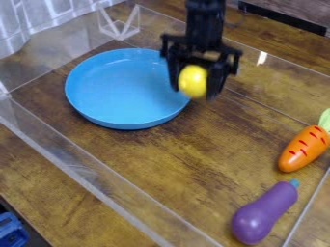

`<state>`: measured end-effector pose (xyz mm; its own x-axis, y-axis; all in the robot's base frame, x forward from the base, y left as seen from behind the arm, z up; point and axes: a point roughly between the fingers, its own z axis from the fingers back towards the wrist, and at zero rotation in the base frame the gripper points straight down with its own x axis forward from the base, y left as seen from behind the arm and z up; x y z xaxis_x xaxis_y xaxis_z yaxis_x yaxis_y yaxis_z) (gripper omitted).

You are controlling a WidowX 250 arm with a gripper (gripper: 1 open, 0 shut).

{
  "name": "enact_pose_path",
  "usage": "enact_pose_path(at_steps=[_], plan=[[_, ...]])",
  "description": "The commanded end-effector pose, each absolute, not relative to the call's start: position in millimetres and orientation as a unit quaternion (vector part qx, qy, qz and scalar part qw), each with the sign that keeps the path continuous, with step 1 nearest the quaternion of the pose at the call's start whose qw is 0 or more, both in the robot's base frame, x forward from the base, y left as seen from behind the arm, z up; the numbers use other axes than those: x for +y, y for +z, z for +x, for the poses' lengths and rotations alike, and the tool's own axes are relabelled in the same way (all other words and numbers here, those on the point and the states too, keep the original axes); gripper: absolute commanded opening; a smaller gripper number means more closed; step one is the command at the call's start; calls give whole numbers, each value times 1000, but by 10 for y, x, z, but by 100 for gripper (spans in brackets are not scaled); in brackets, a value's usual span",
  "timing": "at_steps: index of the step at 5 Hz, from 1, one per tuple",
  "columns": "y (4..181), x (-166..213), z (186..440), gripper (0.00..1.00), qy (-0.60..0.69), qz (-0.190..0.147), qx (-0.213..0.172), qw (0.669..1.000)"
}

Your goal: Remove the lemon from the blue tray and put it on the table

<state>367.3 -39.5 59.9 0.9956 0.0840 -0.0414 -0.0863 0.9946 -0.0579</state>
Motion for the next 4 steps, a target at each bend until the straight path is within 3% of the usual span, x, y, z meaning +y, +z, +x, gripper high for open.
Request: enact_pose_path(at_steps=[1, 3, 4], plan=[[808, -403, 3553, 0, 10, -30, -19, 999], [846, -269, 3237, 0, -14, -37, 7, 999], [714, -306, 3042, 0, -7, -42, 31, 999]])
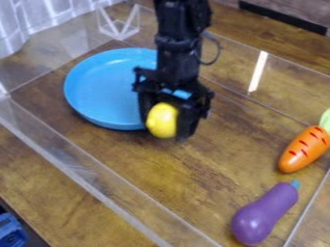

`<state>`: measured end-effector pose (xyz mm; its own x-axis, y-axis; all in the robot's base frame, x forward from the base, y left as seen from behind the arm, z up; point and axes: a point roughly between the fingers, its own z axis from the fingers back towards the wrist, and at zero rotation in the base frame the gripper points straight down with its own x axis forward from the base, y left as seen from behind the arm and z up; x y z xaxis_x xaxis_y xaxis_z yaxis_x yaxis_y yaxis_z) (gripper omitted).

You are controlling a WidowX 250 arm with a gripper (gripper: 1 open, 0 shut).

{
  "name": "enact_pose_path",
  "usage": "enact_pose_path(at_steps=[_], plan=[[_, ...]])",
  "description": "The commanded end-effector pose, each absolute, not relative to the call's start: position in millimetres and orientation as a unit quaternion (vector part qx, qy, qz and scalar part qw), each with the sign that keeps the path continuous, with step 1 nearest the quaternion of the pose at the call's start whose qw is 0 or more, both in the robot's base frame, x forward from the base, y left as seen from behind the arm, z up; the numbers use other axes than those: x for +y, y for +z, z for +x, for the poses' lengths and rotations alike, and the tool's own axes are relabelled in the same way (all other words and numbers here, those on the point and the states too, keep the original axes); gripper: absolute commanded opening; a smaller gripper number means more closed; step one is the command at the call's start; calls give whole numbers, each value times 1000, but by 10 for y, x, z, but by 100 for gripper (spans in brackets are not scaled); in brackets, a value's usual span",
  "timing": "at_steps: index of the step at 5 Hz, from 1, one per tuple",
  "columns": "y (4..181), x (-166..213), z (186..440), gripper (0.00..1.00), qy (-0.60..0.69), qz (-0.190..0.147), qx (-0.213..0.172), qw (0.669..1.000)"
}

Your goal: Remove the lemon from the blue tray and put it on the table

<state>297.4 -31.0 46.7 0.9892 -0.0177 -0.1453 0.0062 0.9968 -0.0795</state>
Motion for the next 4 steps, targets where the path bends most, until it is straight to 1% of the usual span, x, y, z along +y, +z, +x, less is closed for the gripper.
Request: enact_pose_path(at_steps=[1, 2, 3, 4], plan=[[546, -366, 2922, 0, -4, -43, 44, 998], [660, -422, 2998, 0, -28, -33, 48, 998], [709, -469, 3065, 0, -45, -29, 51, 997], [596, -498, 3063, 0, -41, -37, 69, 996]])
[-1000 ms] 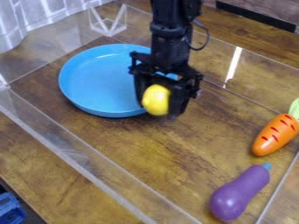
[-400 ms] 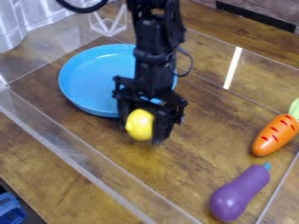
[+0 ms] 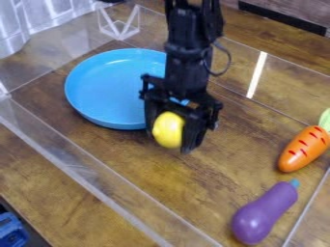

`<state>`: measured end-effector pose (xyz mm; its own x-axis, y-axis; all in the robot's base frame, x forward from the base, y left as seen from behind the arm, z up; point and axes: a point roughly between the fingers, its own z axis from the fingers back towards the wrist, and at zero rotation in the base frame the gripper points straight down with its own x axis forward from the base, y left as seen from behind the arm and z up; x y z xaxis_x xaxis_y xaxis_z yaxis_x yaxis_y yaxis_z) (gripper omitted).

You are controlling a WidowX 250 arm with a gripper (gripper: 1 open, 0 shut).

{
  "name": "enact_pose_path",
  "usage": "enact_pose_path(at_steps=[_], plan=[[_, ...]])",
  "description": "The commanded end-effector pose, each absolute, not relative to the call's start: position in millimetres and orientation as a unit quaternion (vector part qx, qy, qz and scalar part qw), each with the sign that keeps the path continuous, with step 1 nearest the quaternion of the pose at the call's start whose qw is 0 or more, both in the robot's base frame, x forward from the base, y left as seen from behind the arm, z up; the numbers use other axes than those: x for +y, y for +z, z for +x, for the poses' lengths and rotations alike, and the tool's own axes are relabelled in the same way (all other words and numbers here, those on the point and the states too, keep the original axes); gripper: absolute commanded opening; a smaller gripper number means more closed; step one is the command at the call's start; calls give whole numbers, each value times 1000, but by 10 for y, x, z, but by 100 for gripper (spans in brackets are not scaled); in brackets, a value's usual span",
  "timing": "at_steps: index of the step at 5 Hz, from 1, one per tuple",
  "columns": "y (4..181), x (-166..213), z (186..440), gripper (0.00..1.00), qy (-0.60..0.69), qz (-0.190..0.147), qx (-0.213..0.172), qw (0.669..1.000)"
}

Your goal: Remove the lemon from the blue tray and put it on the table

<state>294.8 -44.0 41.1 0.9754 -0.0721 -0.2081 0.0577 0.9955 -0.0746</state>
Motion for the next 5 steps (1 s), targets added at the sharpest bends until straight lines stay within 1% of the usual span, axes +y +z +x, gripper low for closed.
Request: enact_pose_path(at_steps=[1, 2, 4, 5], plan=[[521, -519, 3047, 0, -36, -51, 83, 995], [524, -533, 3016, 0, -33, -55, 91, 994], [702, -495, 3040, 0, -81, -51, 97, 991], [621, -512, 3031, 0, -101, -59, 104, 988]])
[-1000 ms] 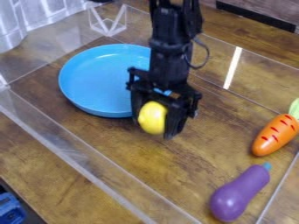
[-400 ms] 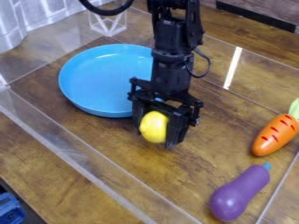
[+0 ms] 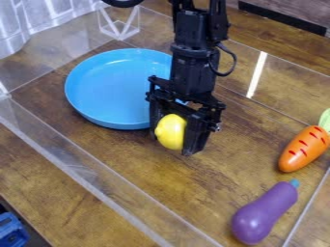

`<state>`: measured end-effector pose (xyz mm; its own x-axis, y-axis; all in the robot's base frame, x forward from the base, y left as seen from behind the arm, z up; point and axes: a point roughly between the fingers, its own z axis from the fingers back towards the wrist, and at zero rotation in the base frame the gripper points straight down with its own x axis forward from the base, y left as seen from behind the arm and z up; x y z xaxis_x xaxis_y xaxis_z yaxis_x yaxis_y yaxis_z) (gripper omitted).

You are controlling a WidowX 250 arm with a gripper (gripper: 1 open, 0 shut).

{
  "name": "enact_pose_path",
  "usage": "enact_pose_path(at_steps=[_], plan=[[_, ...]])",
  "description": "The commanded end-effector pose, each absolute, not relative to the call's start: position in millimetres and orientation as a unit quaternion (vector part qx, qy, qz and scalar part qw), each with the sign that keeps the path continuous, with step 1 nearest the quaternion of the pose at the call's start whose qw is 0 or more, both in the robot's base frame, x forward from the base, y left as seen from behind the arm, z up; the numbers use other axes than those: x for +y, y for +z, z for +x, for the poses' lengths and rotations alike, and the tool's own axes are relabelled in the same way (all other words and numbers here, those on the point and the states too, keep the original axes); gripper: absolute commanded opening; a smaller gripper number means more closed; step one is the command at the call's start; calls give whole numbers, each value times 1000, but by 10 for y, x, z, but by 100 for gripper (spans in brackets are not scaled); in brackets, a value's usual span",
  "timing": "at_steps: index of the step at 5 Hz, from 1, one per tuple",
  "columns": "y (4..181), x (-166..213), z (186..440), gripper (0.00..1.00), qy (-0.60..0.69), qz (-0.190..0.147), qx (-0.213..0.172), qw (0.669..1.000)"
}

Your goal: Remove the lemon from the blue tray and put it on the table

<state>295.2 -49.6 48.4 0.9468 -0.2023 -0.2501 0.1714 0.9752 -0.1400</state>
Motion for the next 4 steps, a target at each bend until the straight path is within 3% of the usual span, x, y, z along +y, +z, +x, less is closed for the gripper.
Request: enact_pose_path(at_steps=[1, 4], plan=[[519, -518, 3024, 0, -117, -67, 110, 985], [615, -495, 3018, 0, -134, -75, 116, 981]])
